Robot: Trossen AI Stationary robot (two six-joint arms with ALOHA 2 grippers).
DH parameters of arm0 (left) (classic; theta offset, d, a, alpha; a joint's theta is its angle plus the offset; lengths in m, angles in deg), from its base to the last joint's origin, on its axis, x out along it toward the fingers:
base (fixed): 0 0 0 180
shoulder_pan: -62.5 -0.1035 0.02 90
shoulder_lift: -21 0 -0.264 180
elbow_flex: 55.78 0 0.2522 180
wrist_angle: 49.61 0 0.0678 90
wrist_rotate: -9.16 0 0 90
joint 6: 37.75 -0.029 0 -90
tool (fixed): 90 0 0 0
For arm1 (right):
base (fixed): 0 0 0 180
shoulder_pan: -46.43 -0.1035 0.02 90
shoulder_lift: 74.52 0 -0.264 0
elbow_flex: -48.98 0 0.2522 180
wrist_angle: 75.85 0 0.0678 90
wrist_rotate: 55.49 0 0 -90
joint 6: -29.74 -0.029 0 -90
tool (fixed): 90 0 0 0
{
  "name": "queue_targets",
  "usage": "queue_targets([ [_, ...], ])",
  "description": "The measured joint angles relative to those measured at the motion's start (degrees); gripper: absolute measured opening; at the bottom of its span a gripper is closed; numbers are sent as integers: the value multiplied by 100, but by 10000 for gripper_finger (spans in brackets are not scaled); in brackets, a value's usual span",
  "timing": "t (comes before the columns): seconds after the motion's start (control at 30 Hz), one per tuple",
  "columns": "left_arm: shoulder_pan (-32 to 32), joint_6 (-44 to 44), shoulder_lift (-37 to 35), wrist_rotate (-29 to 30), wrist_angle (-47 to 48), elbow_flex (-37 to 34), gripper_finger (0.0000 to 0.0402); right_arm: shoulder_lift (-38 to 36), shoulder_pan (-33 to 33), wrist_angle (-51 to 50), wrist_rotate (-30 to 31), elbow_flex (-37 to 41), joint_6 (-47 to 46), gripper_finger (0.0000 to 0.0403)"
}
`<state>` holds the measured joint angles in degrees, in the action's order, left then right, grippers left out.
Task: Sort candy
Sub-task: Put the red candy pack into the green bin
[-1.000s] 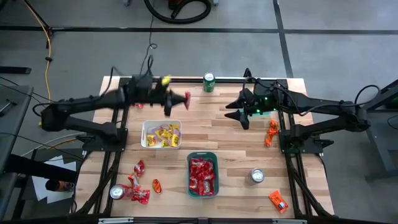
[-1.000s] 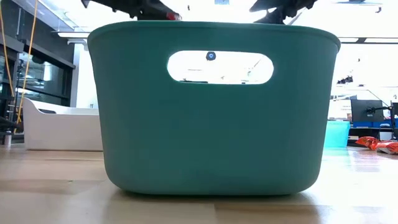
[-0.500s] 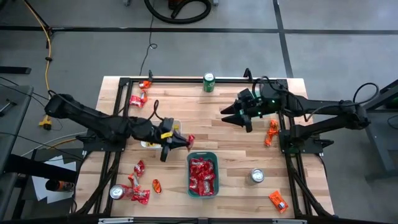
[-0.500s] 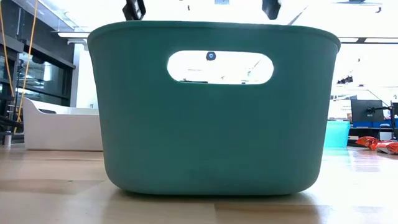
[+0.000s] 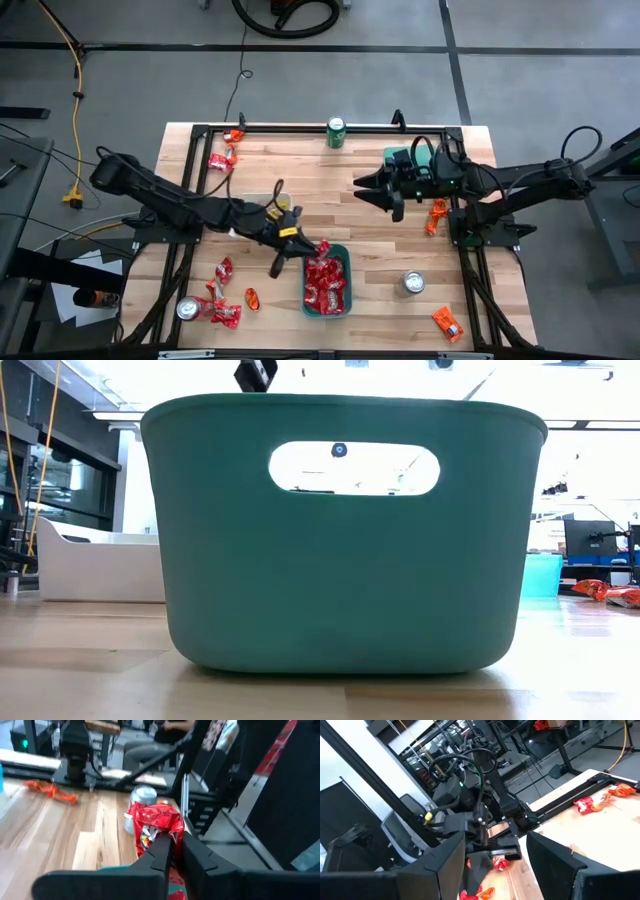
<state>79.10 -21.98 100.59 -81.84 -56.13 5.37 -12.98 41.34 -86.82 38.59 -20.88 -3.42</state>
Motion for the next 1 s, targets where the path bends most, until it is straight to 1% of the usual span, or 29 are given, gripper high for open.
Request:
queue_targets([
  [0.1,3,-110,234,7,242,209,45,0,-47,-20,-1,0,14,206],
  [0.23,3,-159,415,9,694,451,96,0,-58,-44,-131,0,203,206],
  [0.33,1,-104,426,12,939,610,143,0,-58,-84,-193,0,382,206],
  [0.43,0,-87,391,26,1251,775,186,0,-58,-101,-383,0,616,206],
  [0.57,1,66,306,20,1943,1153,226,0,-58,-168,-461,0,814,206],
  [0.7,77,222,114,-24,3491,1718,240,-10,-56,-304,-604,0,879,206],
  [0.8,261,503,-45,-30,5049,2099,241,-11,-56,-469,-629,0,1006,206],
  [0.87,430,959,-130,63,6067,2201,241,-11,-56,-625,-629,0,1027,206],
  [1.0,873,2459,-152,365,7969,2208,241,-11,-56,-904,-627,0,1031,206],
])
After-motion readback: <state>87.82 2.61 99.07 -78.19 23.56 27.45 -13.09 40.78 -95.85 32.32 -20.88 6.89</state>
